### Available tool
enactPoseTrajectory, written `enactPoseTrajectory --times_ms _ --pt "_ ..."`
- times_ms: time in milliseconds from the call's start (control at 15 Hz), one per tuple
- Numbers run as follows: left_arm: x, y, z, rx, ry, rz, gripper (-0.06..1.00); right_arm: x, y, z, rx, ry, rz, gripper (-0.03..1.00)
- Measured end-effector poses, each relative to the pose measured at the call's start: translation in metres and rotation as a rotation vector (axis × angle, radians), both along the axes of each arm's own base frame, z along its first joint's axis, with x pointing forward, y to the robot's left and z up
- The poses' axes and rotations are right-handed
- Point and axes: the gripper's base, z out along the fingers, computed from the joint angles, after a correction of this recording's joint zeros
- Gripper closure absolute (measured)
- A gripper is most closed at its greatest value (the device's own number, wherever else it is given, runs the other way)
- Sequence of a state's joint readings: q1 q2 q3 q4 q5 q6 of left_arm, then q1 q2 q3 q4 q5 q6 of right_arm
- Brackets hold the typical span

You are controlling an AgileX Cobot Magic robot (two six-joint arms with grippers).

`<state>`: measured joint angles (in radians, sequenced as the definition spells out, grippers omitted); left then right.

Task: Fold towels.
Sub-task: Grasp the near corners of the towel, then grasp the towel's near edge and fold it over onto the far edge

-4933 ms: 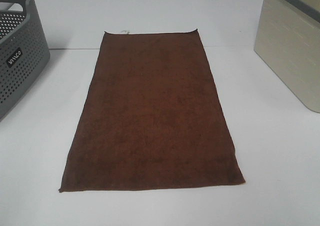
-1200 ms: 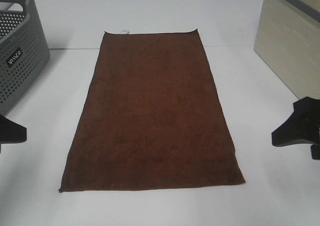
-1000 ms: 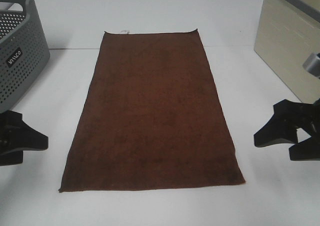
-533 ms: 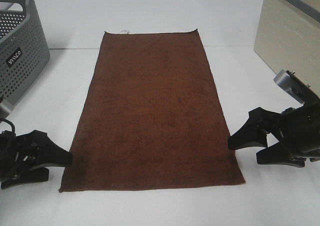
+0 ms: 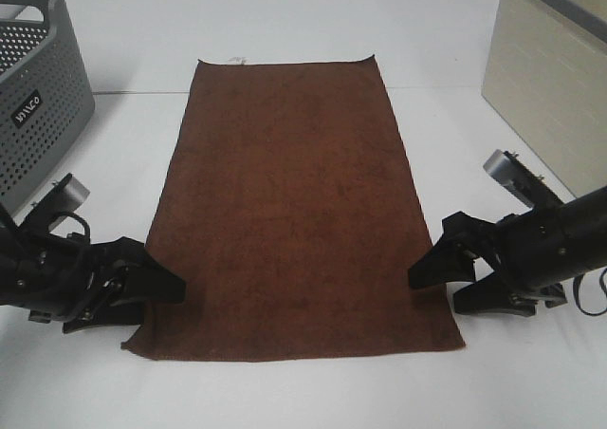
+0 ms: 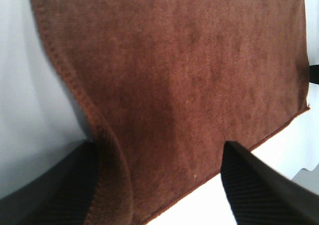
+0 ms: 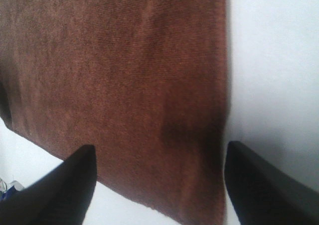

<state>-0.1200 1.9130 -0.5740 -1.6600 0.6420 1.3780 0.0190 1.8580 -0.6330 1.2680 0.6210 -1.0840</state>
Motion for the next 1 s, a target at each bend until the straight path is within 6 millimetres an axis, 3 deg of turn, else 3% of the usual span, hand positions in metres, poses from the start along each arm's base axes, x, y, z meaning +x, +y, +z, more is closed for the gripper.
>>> enactPoseTrajectory --times_ms 133,267,333,400,467,533,600,1000 --pt "0.008 -0.006 -0.003 0.006 -0.009 -0.019 0.36 0.004 0.017 -0.003 0.011 0.008 0.063 0.32" --pt "0.01 -0.006 -0.005 0.025 -0.009 -0.014 0.51 0.002 0.023 -0.006 0.006 0.044 0.051 0.41" --pt "0.011 -0.005 -0.007 0.035 -0.006 -0.011 0.63 0.003 0.022 -0.008 -0.014 0.053 0.033 0.51" --pt "0.011 -0.004 -0.007 0.047 -0.007 -0.009 0.84 0.004 0.019 -0.011 -0.044 0.065 0.008 0.7" --pt "0.011 -0.004 -0.007 0.053 -0.011 -0.018 0.92 0.004 0.019 -0.011 -0.052 0.075 -0.01 0.84" --pt "0.01 -0.004 -0.007 0.054 -0.013 -0.023 0.94 0.004 0.018 -0.013 -0.052 0.092 -0.029 0.95" --pt "0.01 -0.004 -0.007 0.056 -0.018 -0.029 0.94 0.004 0.018 -0.013 -0.052 0.097 -0.034 0.97" --pt "0.006 -0.003 0.024 0.074 -0.056 -0.082 0.94 -0.001 0.016 0.012 -0.073 0.091 -0.034 0.97"
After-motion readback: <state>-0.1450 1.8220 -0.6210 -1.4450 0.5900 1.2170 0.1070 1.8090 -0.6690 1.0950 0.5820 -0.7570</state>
